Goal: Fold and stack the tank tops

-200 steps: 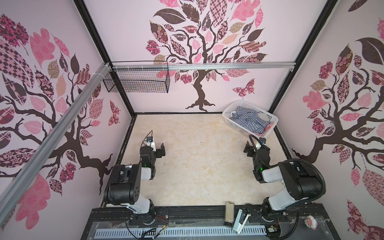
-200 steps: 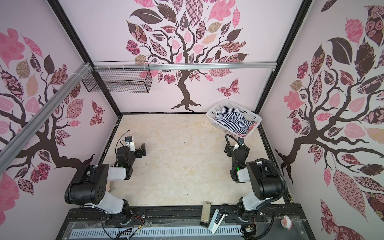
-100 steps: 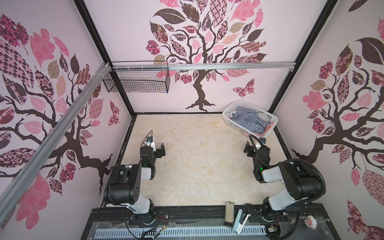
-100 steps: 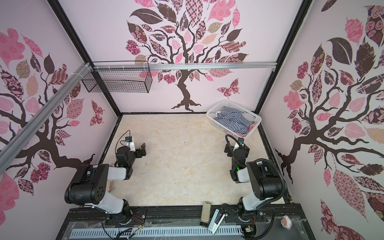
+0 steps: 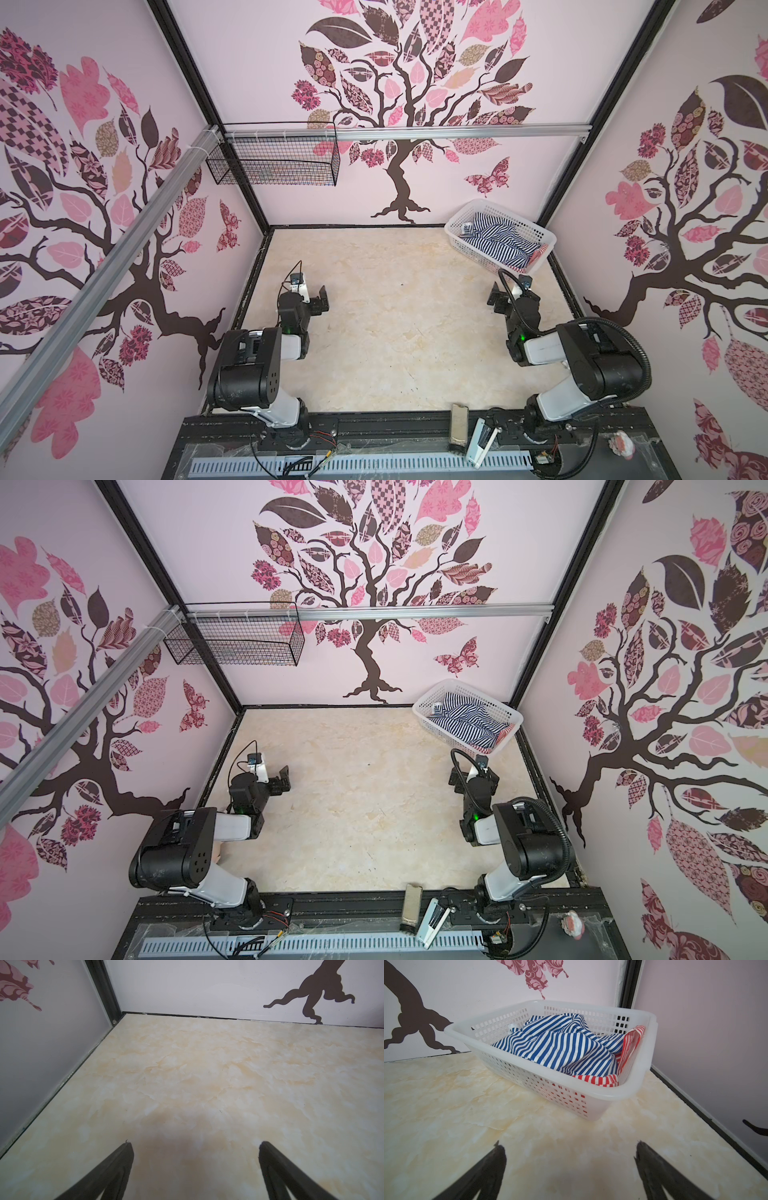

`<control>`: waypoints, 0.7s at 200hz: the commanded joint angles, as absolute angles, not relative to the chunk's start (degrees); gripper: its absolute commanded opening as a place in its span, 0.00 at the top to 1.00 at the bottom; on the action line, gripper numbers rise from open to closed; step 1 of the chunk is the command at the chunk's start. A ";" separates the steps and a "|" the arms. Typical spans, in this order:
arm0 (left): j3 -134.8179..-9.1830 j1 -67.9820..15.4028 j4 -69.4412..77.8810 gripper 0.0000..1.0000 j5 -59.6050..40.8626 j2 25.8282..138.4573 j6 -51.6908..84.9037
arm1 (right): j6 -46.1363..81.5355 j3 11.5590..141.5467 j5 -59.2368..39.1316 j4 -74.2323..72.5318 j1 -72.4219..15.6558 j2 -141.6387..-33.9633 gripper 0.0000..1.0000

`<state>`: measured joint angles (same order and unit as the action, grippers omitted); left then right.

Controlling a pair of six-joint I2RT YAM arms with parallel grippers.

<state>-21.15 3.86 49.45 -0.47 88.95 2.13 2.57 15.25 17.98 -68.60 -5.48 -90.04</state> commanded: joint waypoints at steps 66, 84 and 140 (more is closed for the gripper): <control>-30.39 7.80 18.33 0.02 -7.12 70.81 4.24 | 2.90 13.57 25.01 -60.25 -7.82 -73.15 0.03; -34.02 7.79 7.99 0.02 -10.07 68.65 3.37 | 9.05 19.93 26.68 -40.23 -7.74 -65.17 0.01; -57.51 7.37 -29.07 0.04 -21.26 78.74 -1.70 | 37.85 71.16 30.74 37.29 -4.75 -79.50 0.00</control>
<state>-48.23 7.62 -6.70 -15.25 74.91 1.48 25.87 51.22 28.95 -5.17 -5.74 -70.41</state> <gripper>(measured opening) 0.961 0.995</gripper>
